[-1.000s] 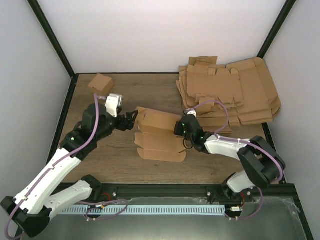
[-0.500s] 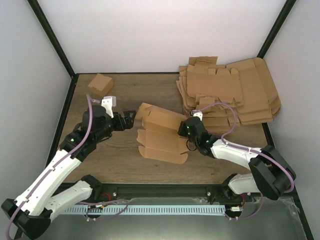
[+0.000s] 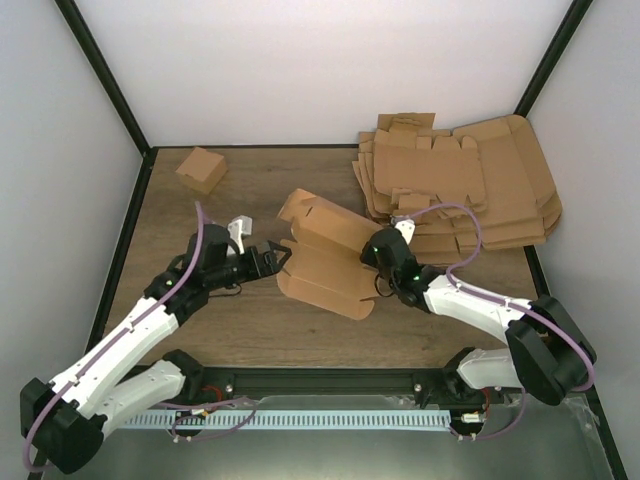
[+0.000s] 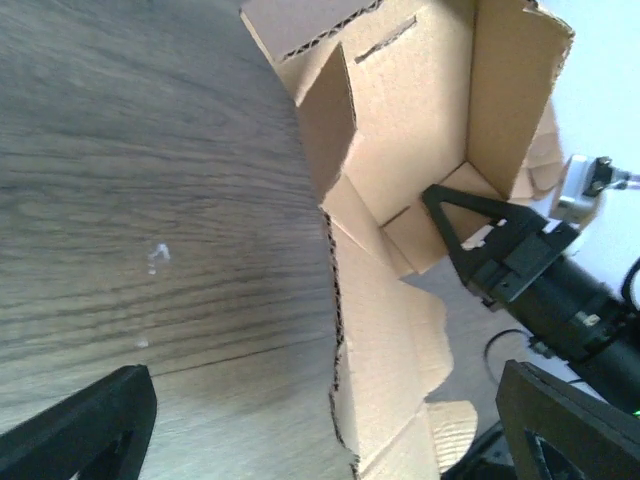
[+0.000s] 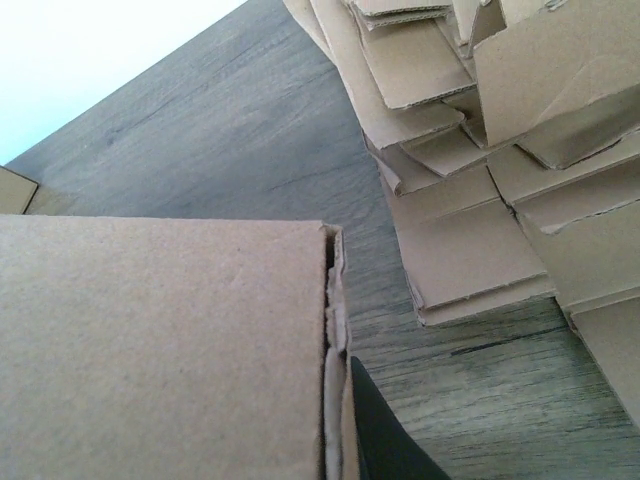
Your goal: Fold the paper box
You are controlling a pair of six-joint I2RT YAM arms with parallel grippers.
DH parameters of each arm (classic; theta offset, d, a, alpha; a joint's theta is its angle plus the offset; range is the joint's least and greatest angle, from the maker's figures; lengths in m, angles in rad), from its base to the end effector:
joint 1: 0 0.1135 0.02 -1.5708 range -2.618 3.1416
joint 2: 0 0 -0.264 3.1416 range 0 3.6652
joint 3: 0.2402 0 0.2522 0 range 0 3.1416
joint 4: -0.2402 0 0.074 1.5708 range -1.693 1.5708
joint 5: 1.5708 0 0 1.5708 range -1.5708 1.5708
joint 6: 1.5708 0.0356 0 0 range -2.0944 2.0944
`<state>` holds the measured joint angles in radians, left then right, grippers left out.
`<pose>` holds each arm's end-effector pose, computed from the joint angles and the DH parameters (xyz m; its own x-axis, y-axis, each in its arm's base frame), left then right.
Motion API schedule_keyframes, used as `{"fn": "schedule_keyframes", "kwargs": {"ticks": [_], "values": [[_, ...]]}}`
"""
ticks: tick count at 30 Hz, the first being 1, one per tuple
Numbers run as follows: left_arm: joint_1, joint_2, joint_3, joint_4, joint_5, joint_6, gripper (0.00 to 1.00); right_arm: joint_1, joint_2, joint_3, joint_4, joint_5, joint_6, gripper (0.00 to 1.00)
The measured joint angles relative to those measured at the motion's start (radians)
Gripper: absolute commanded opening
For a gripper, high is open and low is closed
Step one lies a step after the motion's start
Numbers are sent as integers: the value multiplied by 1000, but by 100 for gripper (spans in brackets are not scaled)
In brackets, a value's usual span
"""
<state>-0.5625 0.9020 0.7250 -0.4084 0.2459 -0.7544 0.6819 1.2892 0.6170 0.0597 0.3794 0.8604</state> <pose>0.1633 -0.1132 0.2766 -0.8124 -0.2731 -0.5152 0.1819 0.7208 -0.6688 0.2127 0.1557 0.2000 -0.5565 0.4552 -0.6950 0.1100 0.8695 0.4814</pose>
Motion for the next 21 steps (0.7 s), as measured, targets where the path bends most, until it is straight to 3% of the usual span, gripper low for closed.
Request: {"fn": "schedule_keyframes", "kwargs": {"ticks": [4,7,13,17,19,21], "values": [[0,23,-23,74,68,-22,63,0,0,10,-9,11,11,1],[0,59,-48,103,108,-33,51,0,0,10,-19,14,16,1],[0,84,-50,122,111,-17,38,0,0,10,-32,16,25,1],[0,139,-19,120,91,15,4,0,-8,10,-28,15,27,1],[0,175,10,120,84,38,4,0,-9,10,-29,15,27,7],[0,205,39,122,84,61,4,0,-9,10,-32,16,28,32]]}}
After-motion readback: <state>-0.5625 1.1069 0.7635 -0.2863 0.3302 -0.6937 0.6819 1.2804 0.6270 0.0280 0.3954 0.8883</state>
